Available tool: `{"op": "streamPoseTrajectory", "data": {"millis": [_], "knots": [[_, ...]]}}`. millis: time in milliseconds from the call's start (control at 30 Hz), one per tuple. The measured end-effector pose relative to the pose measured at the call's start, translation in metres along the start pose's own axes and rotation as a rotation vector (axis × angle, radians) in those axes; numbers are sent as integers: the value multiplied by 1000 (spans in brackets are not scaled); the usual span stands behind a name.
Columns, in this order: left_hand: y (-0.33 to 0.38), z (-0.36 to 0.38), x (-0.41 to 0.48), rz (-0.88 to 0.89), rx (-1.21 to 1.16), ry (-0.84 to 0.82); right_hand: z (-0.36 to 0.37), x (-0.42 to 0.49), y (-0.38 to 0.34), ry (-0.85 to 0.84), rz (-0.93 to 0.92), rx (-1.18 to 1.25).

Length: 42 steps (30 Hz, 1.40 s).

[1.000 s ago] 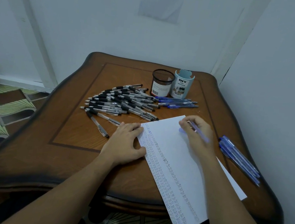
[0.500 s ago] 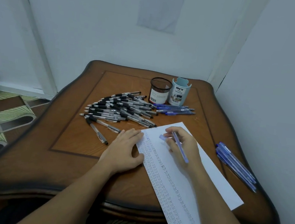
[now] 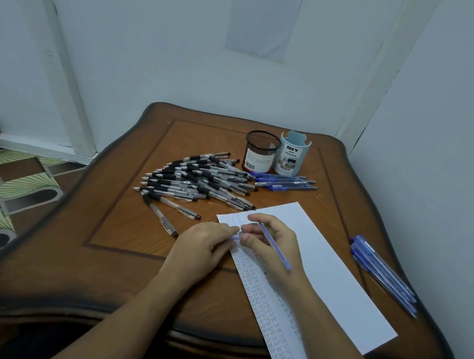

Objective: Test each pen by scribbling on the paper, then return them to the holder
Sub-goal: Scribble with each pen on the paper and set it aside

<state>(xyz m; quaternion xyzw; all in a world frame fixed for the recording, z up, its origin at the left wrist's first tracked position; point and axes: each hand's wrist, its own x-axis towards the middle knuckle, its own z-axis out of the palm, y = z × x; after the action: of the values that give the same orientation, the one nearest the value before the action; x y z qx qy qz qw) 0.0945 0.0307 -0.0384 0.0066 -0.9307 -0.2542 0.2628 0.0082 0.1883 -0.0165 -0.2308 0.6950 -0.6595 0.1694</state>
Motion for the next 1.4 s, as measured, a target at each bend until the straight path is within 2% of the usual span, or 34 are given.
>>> {"op": "streamPoseTrajectory", "data": {"millis": [67, 200, 267, 533, 1133, 1267, 1400], "knots": [[1, 0, -1, -8, 12, 38, -1, 0, -4, 23, 69, 88], [2, -2, 0, -39, -17, 86, -15, 2, -7, 98, 58, 44], [3, -3, 0, -40, -31, 96, -20, 3, -7, 94, 109, 133], [3, -5, -1, -14, -73, 94, -22, -3, -10, -43, 114, 196], [3, -6, -4, 44, -101, 166, -13, -6, -13, -190, 154, 179], [3, -5, -2, 5, -126, 164, -9, -4, -9, -134, 134, 159], [2, -4, 0, -37, -144, 155, -18, -1, -16, 66, 95, 134]]}}
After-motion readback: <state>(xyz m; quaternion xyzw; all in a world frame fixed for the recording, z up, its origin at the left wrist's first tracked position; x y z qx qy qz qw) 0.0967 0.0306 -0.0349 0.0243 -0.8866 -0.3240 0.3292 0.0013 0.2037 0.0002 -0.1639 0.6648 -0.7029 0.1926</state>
